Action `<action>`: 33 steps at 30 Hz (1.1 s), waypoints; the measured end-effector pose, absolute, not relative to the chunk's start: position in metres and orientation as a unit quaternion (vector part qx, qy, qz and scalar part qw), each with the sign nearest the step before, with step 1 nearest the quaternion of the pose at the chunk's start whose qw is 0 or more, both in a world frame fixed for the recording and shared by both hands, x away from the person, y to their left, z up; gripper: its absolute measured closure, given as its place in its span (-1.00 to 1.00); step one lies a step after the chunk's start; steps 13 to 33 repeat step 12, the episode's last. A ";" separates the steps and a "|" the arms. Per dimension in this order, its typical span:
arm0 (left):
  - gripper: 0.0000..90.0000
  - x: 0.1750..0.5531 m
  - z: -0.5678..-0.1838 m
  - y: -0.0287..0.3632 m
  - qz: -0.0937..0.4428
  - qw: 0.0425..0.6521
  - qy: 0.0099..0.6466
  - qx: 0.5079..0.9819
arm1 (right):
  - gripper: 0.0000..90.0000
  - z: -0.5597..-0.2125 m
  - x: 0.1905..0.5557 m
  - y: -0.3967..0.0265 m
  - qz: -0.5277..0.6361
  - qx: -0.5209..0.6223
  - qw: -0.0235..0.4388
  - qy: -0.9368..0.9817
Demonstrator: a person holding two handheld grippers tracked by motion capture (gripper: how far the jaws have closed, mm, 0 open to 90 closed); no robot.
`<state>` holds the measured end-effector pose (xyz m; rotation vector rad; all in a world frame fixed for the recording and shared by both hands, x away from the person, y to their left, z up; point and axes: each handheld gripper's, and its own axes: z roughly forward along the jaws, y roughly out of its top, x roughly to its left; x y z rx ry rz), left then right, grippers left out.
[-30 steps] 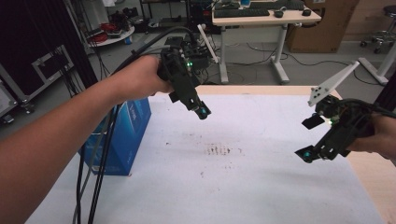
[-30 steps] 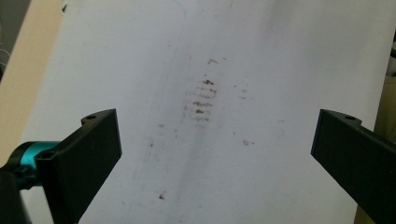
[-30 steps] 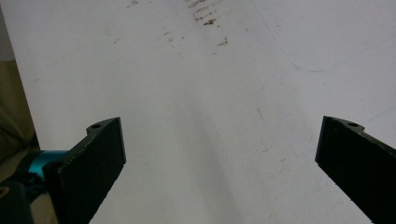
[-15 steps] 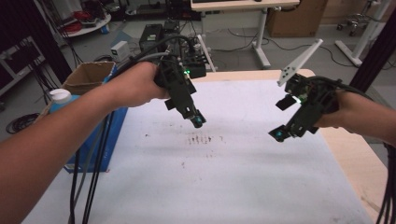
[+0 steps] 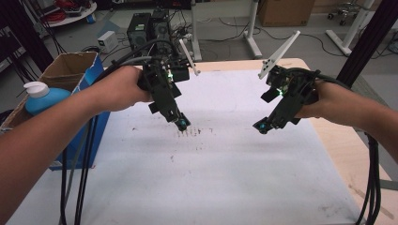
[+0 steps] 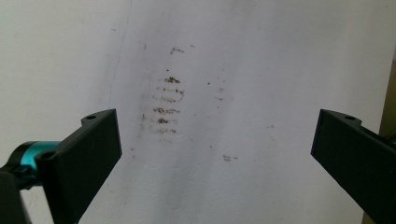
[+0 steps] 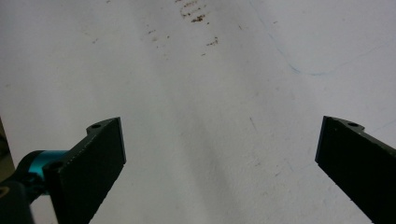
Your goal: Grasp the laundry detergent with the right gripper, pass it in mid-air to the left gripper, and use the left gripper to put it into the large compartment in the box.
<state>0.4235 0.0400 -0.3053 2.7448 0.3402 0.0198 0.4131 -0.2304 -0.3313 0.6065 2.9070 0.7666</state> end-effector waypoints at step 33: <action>-0.96 0.430 -0.310 0.046 0.003 0.195 0.127 0.972 | -0.98 -0.337 0.418 -0.228 0.251 0.202 0.040 0.946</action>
